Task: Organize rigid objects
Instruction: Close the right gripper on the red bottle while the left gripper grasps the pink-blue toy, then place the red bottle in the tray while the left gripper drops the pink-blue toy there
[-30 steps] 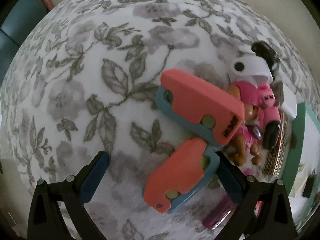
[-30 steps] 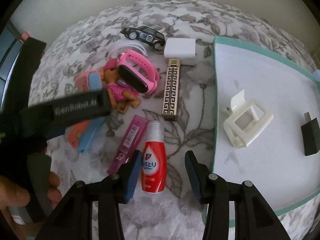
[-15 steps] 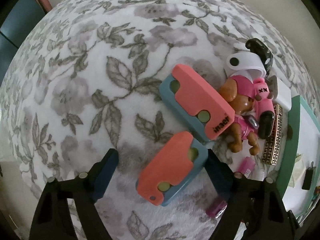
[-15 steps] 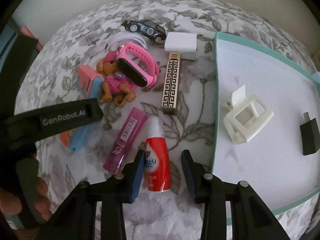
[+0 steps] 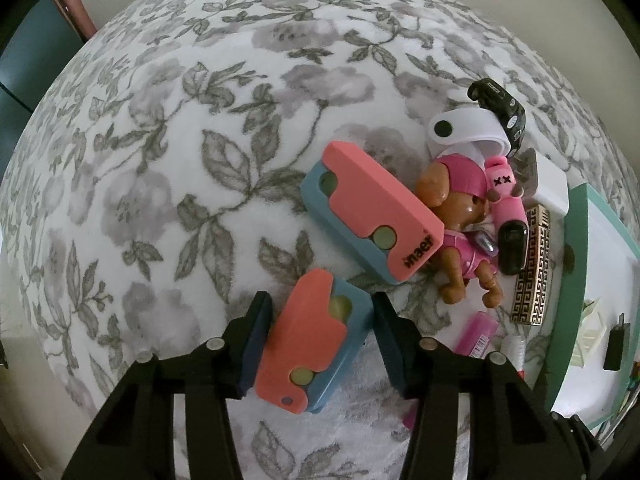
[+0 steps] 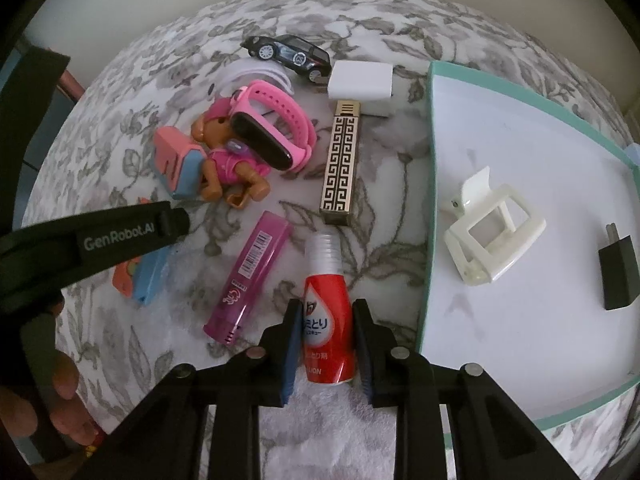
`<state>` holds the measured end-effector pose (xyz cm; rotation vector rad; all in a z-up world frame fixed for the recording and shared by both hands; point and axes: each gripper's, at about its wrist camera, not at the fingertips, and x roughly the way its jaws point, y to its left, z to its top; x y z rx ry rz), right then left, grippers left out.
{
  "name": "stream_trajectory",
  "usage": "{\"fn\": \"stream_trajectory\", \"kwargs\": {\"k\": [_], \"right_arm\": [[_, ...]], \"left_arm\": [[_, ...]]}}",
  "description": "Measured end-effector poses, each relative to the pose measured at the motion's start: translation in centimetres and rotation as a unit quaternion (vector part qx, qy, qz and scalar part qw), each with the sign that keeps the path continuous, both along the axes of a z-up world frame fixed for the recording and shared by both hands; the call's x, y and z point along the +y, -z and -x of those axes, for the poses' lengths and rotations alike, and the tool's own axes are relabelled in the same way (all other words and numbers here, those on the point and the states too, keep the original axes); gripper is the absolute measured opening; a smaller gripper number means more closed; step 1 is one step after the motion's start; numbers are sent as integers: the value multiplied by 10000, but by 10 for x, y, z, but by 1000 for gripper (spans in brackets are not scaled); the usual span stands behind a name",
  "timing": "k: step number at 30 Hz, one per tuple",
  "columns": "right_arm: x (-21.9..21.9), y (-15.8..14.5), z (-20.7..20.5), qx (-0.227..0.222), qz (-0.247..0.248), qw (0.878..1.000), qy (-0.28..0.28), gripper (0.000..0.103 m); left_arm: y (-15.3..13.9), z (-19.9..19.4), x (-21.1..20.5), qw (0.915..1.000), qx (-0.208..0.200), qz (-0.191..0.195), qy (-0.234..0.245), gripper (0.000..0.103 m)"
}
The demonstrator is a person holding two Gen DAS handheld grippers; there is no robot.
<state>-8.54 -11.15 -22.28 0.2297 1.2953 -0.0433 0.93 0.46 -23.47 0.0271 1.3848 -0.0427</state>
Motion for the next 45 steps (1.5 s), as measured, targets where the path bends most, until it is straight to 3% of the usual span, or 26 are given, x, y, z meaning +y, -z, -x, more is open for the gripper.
{"fn": "stream_trajectory", "kwargs": {"k": [10, 19, 31, 45], "right_arm": [[0, 1, -2, 30, -11, 10000, -5, 26], [-2, -2, -1, 7, -76, 9999, 74, 26], [-15, -31, 2, -580, -267, 9971, 424, 22], [-25, -43, 6, -790, -368, 9946, 568, 22]], "left_arm": [[3, -8, 12, 9997, 32, 239, -63, 48], [-16, -9, 16, 9989, -118, 437, -82, 48], [-70, -6, 21, 9948, -717, 724, -22, 45], [-87, 3, 15, 9889, -1140, 945, 102, 43]]}}
